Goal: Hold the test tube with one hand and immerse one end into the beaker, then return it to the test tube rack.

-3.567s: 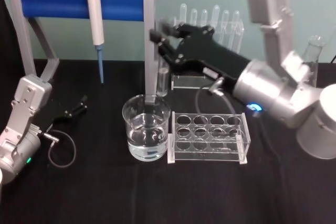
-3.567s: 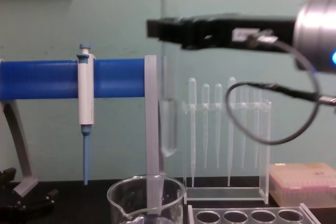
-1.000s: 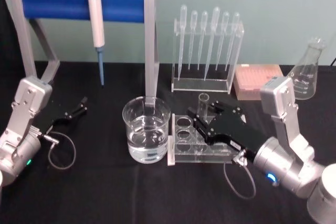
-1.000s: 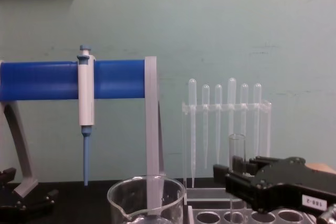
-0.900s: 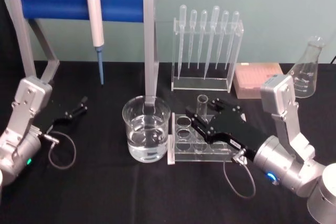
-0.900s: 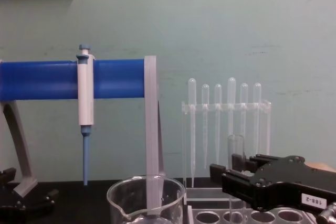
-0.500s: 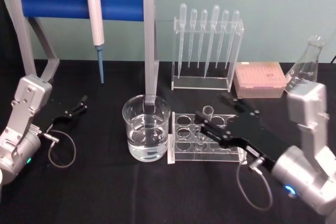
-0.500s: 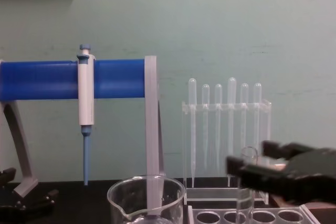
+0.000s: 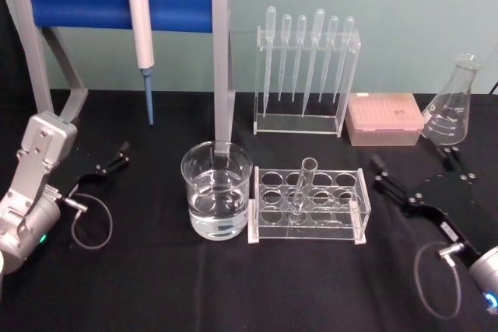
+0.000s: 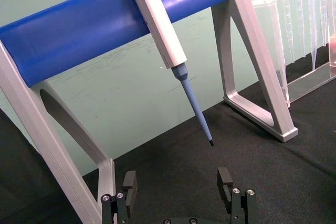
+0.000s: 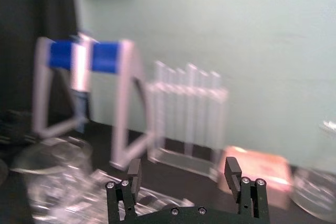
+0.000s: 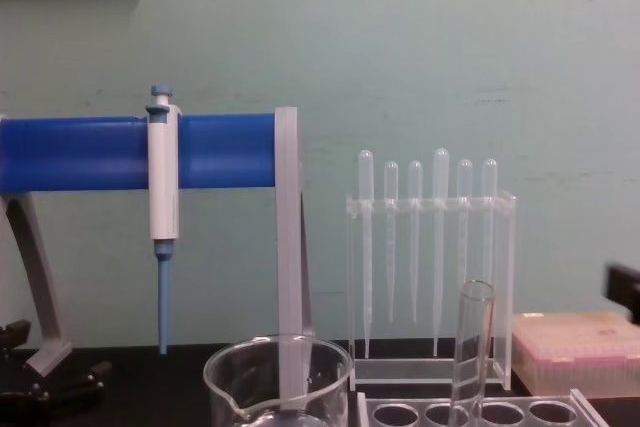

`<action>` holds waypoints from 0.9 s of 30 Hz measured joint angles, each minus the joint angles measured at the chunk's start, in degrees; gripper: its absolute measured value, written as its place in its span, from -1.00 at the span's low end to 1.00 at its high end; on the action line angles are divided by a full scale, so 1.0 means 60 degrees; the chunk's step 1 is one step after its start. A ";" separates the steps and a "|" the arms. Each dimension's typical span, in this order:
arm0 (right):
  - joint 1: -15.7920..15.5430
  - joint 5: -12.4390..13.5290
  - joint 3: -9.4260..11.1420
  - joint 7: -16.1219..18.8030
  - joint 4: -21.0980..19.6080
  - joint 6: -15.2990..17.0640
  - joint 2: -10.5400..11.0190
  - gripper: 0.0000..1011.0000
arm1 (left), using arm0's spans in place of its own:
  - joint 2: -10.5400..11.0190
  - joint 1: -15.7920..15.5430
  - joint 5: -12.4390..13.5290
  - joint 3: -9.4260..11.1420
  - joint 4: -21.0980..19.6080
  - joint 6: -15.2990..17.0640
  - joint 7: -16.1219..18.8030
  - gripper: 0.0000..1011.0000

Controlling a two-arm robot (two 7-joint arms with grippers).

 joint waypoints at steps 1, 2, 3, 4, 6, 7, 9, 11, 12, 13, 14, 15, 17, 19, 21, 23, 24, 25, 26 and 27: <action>-0.0029 -0.0209 0.0094 -0.0284 0.0108 0.0129 -0.0093 0.98 | 0.0000 0.0000 0.0000 0.0000 0.0000 0.0000 0.0000 0.98; -0.0031 -0.0311 0.0130 -0.0434 0.0177 0.0190 -0.0146 0.98 | 0.0000 0.0000 0.0000 0.0000 0.0000 0.0000 -0.0001 0.98; -0.0029 -0.0393 0.0166 -0.0553 0.0257 0.0247 -0.0199 0.98 | -0.0001 0.0000 0.0000 0.0000 0.0000 0.0000 -0.0001 0.98; -0.0017 -0.0464 0.0202 -0.0662 0.0360 0.0314 -0.0256 0.98 | 0.0000 0.0000 0.0000 0.0000 0.0001 0.0000 -0.0001 0.98; 0.0080 -0.0677 0.0263 -0.0922 0.0628 0.0534 -0.0362 0.98 | 0.0000 0.0000 0.0000 0.0000 0.0000 0.0000 0.0000 0.98; 0.0132 -0.0742 0.0277 -0.0992 0.0745 0.0606 -0.0396 0.98 | 0.0000 0.0001 0.0000 -0.0001 0.0000 0.0000 -0.0001 0.98; 0.0327 -0.0978 0.0290 -0.1216 0.1089 0.0824 -0.0497 0.98 | -0.0001 0.0000 0.0001 0.0000 0.0000 0.0000 0.0000 0.98; 0.0546 -0.1201 0.0287 -0.1376 0.1402 0.1007 -0.0593 0.98 | 0.0000 0.0000 0.0000 0.0000 0.0000 0.0000 0.0000 0.98; 0.0615 -0.1276 0.0280 -0.1416 0.1509 0.1061 -0.0616 0.98 | 0.0000 0.0000 0.0001 0.0000 0.0000 0.0000 -0.0001 0.98; 0.0780 -0.1423 0.0241 -0.1468 0.1690 0.1161 -0.0652 0.98 | -0.0001 0.0001 0.0000 0.0000 0.0000 0.0000 0.0000 0.98; 0.0887 -0.1512 0.0207 -0.1491 0.1784 0.1218 -0.0667 0.98 | 0.0000 0.0001 0.0000 0.0000 0.0000 0.0000 0.0000 0.98; 0.0967 -0.1588 0.0174 -0.1505 0.1857 0.1267 -0.0675 0.98 | 0.0000 0.0001 0.0000 0.0001 0.0000 0.0000 -0.0001 0.98; 0.1179 -0.1784 0.0072 -0.1522 0.2028 0.1391 -0.0693 0.98 | 0.0000 0.0000 0.0000 0.0000 0.0000 0.0000 0.0000 0.98; 0.1622 -0.2206 -0.0185 -0.1528 0.2397 0.1600 -0.0733 0.98 | 0.0000 0.0000 0.0001 0.0000 0.0000 0.0000 0.0000 0.98; 0.1805 -0.2421 -0.0300 -0.1528 0.2558 0.1667 -0.0746 0.98 | -0.0001 0.0000 0.0001 0.0000 0.0000 0.0000 -0.0001 0.98; 0.2021 -0.2726 -0.0470 -0.1528 0.2726 0.1710 -0.0766 0.98 | 0.0000 0.0001 0.0000 0.0000 0.0000 0.0000 -0.0001 0.98; 0.2072 -0.2820 -0.0505 -0.1536 0.2760 0.1712 -0.0774 0.98 | -0.0001 0.0000 0.0000 -0.0001 0.0000 0.0000 0.0000 0.98; 0.2101 -0.2889 -0.0528 -0.1547 0.2782 0.1712 -0.0781 0.98 | 0.0000 0.0000 0.0000 0.0001 0.0000 0.0000 0.0000 0.98; 0.2136 -0.2975 -0.0557 -0.1563 0.2811 0.1712 -0.0796 0.98 | 0.0000 0.0000 0.0000 0.0001 0.0000 0.0000 0.0000 0.98; 0.2175 -0.3089 -0.0582 -0.1577 0.2848 0.1709 -0.0821 0.98 | 0.0000 0.0000 0.0001 0.0000 0.0000 0.0000 0.0000 0.98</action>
